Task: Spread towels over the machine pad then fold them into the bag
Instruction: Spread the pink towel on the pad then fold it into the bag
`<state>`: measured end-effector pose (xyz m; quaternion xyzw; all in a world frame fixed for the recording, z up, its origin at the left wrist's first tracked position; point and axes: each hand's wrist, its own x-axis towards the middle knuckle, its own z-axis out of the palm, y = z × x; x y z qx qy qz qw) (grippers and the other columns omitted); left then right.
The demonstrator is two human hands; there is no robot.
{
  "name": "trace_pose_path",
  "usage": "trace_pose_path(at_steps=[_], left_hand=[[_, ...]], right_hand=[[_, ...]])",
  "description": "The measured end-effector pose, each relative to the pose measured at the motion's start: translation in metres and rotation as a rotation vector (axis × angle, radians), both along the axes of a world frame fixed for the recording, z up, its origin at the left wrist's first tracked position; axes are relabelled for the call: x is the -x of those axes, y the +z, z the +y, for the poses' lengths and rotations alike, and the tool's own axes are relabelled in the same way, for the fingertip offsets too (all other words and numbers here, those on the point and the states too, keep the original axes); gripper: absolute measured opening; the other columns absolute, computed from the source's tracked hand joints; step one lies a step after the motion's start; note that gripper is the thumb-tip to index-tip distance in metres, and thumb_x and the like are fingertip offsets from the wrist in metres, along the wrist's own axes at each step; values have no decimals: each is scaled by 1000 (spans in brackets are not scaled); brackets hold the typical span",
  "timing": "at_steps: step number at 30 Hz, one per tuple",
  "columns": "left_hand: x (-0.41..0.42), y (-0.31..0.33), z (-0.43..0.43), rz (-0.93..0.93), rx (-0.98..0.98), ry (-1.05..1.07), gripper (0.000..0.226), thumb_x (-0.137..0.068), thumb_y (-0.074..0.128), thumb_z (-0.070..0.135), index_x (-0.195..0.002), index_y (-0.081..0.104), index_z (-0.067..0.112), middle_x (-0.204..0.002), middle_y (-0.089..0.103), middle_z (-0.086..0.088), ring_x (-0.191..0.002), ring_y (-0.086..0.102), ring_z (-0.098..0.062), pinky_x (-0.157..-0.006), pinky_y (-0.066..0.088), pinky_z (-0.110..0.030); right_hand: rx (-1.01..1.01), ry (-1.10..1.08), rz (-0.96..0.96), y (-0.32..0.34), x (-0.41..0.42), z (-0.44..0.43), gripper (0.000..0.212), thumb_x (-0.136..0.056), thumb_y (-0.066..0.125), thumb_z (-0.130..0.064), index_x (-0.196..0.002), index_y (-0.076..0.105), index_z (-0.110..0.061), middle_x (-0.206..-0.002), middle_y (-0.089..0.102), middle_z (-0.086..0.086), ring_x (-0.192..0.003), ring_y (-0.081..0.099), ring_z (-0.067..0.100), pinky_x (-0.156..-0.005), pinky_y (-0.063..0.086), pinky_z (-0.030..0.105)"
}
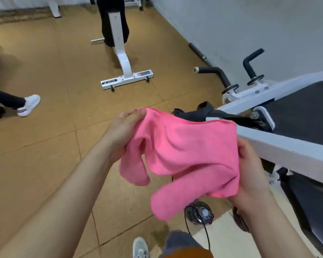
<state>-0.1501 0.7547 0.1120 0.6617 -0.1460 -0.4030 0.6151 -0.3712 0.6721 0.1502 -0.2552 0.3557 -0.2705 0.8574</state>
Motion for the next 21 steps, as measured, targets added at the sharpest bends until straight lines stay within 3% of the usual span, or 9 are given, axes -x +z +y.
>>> trace_pose_path(at_steps=[3, 6, 13, 18, 20, 21], left_hand=[[-31, 21, -45, -37, 74, -47, 16, -94, 55, 14, -84, 67, 18, -69, 64, -1, -60, 56, -13, -55, 45, -24], [-53, 45, -103, -98, 134, -171, 24, -93, 51, 5, -87, 69, 20, -72, 66, 1, -60, 58, -11, -56, 47, -22], [-74, 83, -273, -475, 202, -512, 32, -94, 48, 4, -95, 73, 23, -84, 71, 11, -80, 62, -5, -77, 49, -23], [-55, 104, -388, -738, 315, -664, 27, -94, 52, 13, -88, 72, 30, -84, 71, 22, -85, 61, 8, -84, 46, -15], [-37, 113, -440, -842, 367, -741, 27, -94, 51, 15, -80, 67, 32, -73, 66, 24, -74, 57, 13, -75, 44, -13], [-25, 117, -466, -893, 394, -786, 25, -94, 52, 19, -76, 64, 31, -66, 61, 22, -67, 54, 10, -70, 43, -18]], right_hand=[[-40, -153, -104, 22, -34, -28, 15, -79, 54, -28, -78, 66, -18, -71, 63, 1, -65, 64, 11, -63, 54, 23], [-1, -287, -176, 30, -52, -64, 30, -94, 47, -31, -74, 68, -20, -65, 62, -3, -61, 61, 11, -58, 53, 22], [-67, -563, -331, 15, -80, -152, 13, -91, 56, -36, -90, 58, -23, -74, 46, -4, -72, 42, 11, -70, 32, 31], [-171, -749, -280, 14, -80, -189, 27, -90, 55, -40, -85, 76, -23, -77, 61, -2, -72, 57, 15, -73, 41, 31], [-196, -830, -318, 18, -76, -202, 31, -91, 54, -42, -83, 77, -23, -77, 63, -4, -70, 60, 14, -70, 45, 28], [-185, -889, -325, 21, -74, -208, 36, -92, 53, -40, -72, 77, -21, -69, 63, -4, -61, 61, 13, -62, 50, 25]])
